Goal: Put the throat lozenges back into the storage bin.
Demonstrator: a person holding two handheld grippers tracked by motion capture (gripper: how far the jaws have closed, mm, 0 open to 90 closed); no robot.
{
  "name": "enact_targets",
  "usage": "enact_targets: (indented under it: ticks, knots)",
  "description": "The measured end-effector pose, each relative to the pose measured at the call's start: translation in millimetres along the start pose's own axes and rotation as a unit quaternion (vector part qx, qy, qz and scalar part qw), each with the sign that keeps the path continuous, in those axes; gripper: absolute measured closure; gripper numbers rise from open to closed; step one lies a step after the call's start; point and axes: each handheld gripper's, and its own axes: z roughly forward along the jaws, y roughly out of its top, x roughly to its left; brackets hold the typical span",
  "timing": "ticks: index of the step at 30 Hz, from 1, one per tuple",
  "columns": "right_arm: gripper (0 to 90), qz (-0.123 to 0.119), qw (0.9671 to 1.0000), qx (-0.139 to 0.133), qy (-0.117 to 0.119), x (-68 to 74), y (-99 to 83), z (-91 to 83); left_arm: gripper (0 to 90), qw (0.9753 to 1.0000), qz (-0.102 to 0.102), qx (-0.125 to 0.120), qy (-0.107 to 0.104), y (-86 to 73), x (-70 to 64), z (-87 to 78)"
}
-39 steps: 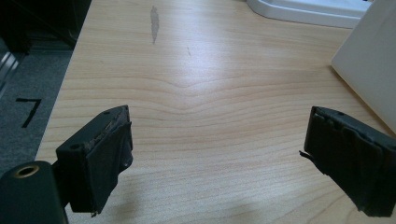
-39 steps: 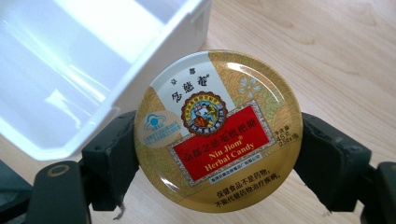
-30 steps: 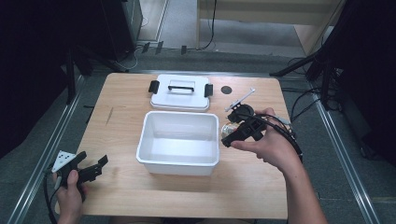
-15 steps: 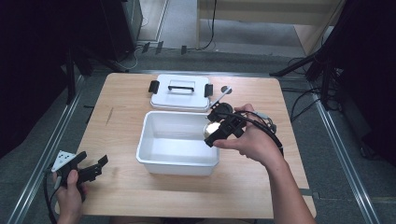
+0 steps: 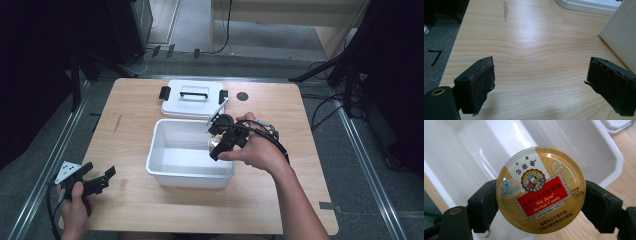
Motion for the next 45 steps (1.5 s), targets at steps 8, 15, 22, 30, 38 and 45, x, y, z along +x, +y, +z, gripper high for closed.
enact_targets:
  ticks: [8, 15, 22, 30, 38, 45]
  knots:
    - [20.3, -0.053, 0.9985, 0.015, 0.0, 3.1, -1.0, 19.0, 8.4, 1.0, 0.0, 0.002, -0.002, 0.1, 0.6, -0.3]
    - [20.3, -0.087, 0.9956, 0.034, -0.004, 4.7, -1.3, 37.2, 8.4, 1.0, 0.0, 0.002, -0.002, 0.0, 0.3, -0.2]
    - [20.2, -0.091, 0.9936, 0.067, -0.004, 7.5, 1.0, 50.3, 8.4, 1.0, 0.0, 0.003, -0.001, 0.1, -0.1, -0.2]
    - [20.2, -0.103, 0.9909, 0.085, -0.018, 9.9, 3.7, 58.8, 8.4, 1.0, -0.002, 0.002, 0.0, 0.1, -0.4, -0.1]
    - [20.0, -0.109, 0.99, 0.087, -0.022, 10.8, 3.4, 59.8, 8.4, 1.0, 0.0, 0.002, 0.002, 0.1, -0.7, -0.1]
    - [19.8, -0.109, 0.9899, 0.088, -0.024, 11.8, 2.6, 59.4, 8.4, 1.0, 0.001, 0.002, 0.001, 0.1, -0.7, -0.2]
